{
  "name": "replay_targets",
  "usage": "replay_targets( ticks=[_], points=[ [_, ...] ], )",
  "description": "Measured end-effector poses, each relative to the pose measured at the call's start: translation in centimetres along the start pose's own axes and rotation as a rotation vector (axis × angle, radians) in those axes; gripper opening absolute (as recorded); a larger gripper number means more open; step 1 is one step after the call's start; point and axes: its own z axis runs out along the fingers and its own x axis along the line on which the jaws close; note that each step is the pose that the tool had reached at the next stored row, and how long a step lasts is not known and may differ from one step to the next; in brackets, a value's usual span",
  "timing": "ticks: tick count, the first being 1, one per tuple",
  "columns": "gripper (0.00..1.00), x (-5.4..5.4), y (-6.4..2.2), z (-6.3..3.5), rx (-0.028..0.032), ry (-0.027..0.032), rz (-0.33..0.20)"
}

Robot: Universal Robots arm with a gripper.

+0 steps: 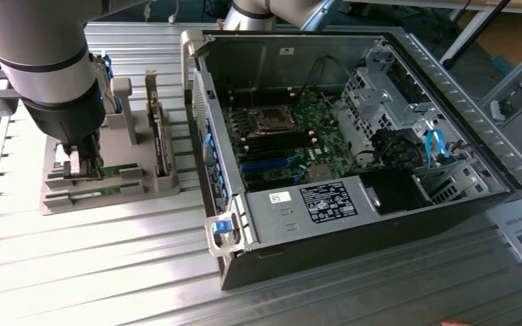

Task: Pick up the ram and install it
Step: 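Pick up the ram and move it above insertion slot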

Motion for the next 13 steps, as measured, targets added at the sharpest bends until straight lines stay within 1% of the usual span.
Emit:
replay_targets(
  ticks=[1,5,7,9,13],
  points=[
    [0.30,0.02,-0.01,0.19,0.0000,0.0000,0.000],
    [0.30,0.10,-0.02,0.22,0.0001,-0.0001,0.000],
    [0.30,0.54,-0.02,0.20,-0.0001,0.0000,0.000],
    [0.30,0.75,-0.02,0.20,-0.0001,0.0001,0.000],
    [0.30,0.77,-0.07,0.20,0.0001,-0.0001,0.000]
  ],
)
